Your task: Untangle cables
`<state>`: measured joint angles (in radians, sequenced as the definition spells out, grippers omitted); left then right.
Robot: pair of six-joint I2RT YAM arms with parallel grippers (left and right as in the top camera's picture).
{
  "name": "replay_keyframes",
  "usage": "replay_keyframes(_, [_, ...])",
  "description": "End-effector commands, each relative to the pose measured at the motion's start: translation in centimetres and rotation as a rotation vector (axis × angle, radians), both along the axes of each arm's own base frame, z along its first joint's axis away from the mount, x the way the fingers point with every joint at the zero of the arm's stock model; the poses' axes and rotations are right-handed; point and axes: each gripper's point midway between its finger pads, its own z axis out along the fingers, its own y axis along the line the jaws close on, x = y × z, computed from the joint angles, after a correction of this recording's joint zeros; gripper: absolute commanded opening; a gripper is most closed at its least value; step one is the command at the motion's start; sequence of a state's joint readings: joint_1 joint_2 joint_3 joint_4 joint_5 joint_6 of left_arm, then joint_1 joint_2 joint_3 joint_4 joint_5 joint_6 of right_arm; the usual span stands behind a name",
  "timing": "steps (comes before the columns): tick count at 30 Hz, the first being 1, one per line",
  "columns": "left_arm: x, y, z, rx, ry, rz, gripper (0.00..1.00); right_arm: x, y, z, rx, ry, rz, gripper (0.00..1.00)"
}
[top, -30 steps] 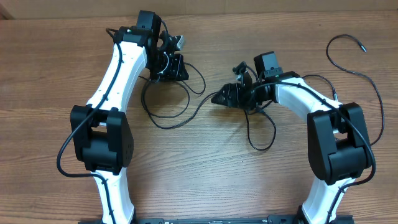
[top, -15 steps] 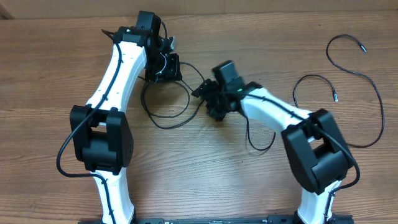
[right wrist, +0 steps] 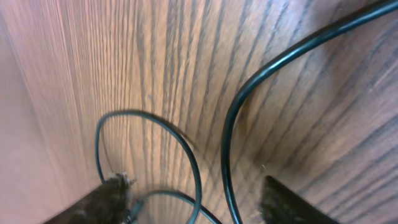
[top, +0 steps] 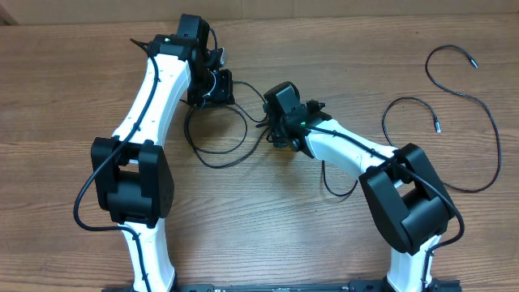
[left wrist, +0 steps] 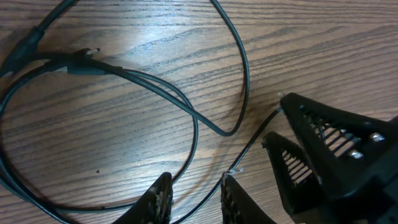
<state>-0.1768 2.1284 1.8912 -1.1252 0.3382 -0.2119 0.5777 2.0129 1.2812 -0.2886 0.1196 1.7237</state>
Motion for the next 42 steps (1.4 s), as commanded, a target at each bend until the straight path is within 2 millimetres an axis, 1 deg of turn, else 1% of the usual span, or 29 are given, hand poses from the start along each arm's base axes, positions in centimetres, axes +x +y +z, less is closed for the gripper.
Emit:
replay_keyframes(1, [-0.1,0.2,-0.1,0.006,0.008,0.021,0.26,0.2,-0.2,-1.4,-0.019,0.014,-0.043,0.57])
replay_keyframes(3, [-0.1,0.2,-0.1,0.006,0.009,0.021,0.26,0.1,-0.3,-1.9,-0.026,0.025,-0.043,0.57])
replay_keyframes(6, [-0.1,0.2,-0.1,0.006,0.008,0.021,0.25,-0.3,-0.5,-3.1,-0.010,0.065,-0.092,0.56])
replay_keyframes(7, [-0.1,0.2,-0.1,0.006,0.008,0.021,0.25,-0.3,-0.5,-3.2,-0.003,0.069,-0.105,0.55])
replay_keyframes(10, [-0.1,0.1,-0.1,0.006,0.008,0.020,0.25,-0.1,-0.4,-3.5,0.011,0.071,-0.125,0.45])
replay_keyframes(11, [0.0,0.1,-0.1,0.006,0.007,0.021,0.25,0.0,-0.4,-3.5,0.013,0.068,-0.125,0.38])
replay_keyframes(12, [0.0,0.1,-0.1,0.006,0.007,0.021,0.25,0.0,-0.4,-3.6,0.013,0.068,-0.125,0.37])
replay_keyframes(15, [0.0,0.5,-0.1,0.006,0.008,0.028,0.23,-0.6,-0.7,-4.1,-0.008,0.094,-0.126,0.34])
replay_keyframes(19, [0.0,0.4,-0.1,0.006,0.008,0.027,0.23,-0.6,-0.8,-4.8,-0.018,0.097,-0.128,0.34])
replay_keyframes(23, [-0.1,0.5,-0.1,0.007,0.012,0.027,0.21,-0.8,-1.2,-6.1,-0.034,0.120,-0.133,0.33])
replay_keyframes(27, [0.0,0.5,-0.1,0.007,0.011,0.027,0.21,-0.9,-1.4,-6.3,-0.040,0.127,-0.136,0.26])
replay_keyframes(31, [0.0,0.5,-0.1,0.007,0.011,0.027,0.20,-1.5,-2.7,-6.8,-0.087,0.156,-0.157,0.25])
replay_keyframes(33, [0.0,0.5,-0.1,0.007,0.011,0.027,0.20,-1.6,-3.1,-6.9,-0.094,0.167,-0.162,0.18])
replay_keyframes(34, [0.0,0.5,-0.1,0.007,0.010,0.026,0.20,-1.7,-3.2,-7.0,-0.098,0.174,-0.163,0.09])
replay_keyframes(35, [0.0,0.5,-0.1,0.008,0.008,0.021,0.19,-1.8,-3.4,-7.0,-0.102,0.179,-0.163,0.04])
replay_keyframes(38, [0.0,0.5,-0.1,0.009,0.004,0.011,0.13,-2.2,-3.6,-7.2,-0.119,0.196,-0.157,0.04])
replay_keyframes(42, [0.0,0.5,-0.1,0.009,0.004,0.009,0.12,-2.1,-3.9,-7.3,-0.155,0.187,-0.091,0.04])
